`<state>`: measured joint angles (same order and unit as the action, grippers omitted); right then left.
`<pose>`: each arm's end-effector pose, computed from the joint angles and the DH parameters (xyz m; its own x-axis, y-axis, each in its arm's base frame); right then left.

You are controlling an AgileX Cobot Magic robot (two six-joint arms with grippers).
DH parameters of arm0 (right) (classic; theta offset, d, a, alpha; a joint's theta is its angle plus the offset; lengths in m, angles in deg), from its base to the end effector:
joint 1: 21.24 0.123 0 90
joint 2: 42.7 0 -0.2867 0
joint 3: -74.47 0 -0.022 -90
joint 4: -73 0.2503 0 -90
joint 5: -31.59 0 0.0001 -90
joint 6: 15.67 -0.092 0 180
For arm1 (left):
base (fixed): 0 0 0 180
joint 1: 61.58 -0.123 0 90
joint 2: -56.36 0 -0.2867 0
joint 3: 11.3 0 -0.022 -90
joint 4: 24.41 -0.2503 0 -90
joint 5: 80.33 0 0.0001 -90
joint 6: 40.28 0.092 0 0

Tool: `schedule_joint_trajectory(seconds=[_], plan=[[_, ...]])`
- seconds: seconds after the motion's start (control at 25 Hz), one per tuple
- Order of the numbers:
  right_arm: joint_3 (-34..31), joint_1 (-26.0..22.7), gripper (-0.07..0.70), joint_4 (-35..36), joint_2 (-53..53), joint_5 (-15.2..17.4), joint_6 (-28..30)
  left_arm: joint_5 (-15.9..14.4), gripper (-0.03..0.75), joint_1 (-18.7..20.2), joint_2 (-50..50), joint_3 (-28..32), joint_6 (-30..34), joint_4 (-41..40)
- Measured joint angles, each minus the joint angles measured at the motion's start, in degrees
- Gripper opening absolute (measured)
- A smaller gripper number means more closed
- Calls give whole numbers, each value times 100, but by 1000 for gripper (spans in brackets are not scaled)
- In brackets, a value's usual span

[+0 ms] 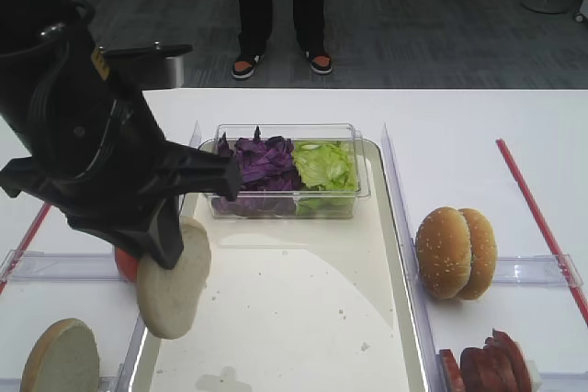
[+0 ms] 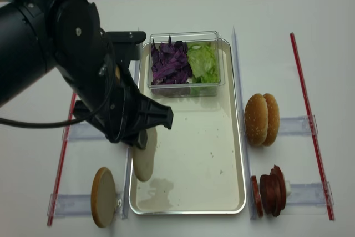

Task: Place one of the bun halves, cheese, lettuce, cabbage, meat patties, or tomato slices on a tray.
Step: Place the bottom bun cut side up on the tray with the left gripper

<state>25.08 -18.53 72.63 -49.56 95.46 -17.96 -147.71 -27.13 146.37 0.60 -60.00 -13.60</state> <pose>-0.0092 -0.0010 0.2683 -0.5025 0.0134 -0.8645 -0.0236 0.9993 0.0292 0.2110 -0.1641 0.2906 -0.9768 0.1858 -0.1067 0.2062 0.9503 -0.2332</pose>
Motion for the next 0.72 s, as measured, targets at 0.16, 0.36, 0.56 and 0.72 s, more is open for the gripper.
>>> schedule_joint_trajectory(seconds=[0.16,0.36,0.56,0.72], plan=[[0,0,693,0,0,0,0,55,66,-200,0,0,236,276],[0,0,693,0,0,0,0,184,65,-639,0,0,804,926],[0,0,693,0,0,0,0,444,64,-911,0,210,1411,1667],[0,0,693,0,0,0,0,620,64,-1189,0,552,2034,2400]])
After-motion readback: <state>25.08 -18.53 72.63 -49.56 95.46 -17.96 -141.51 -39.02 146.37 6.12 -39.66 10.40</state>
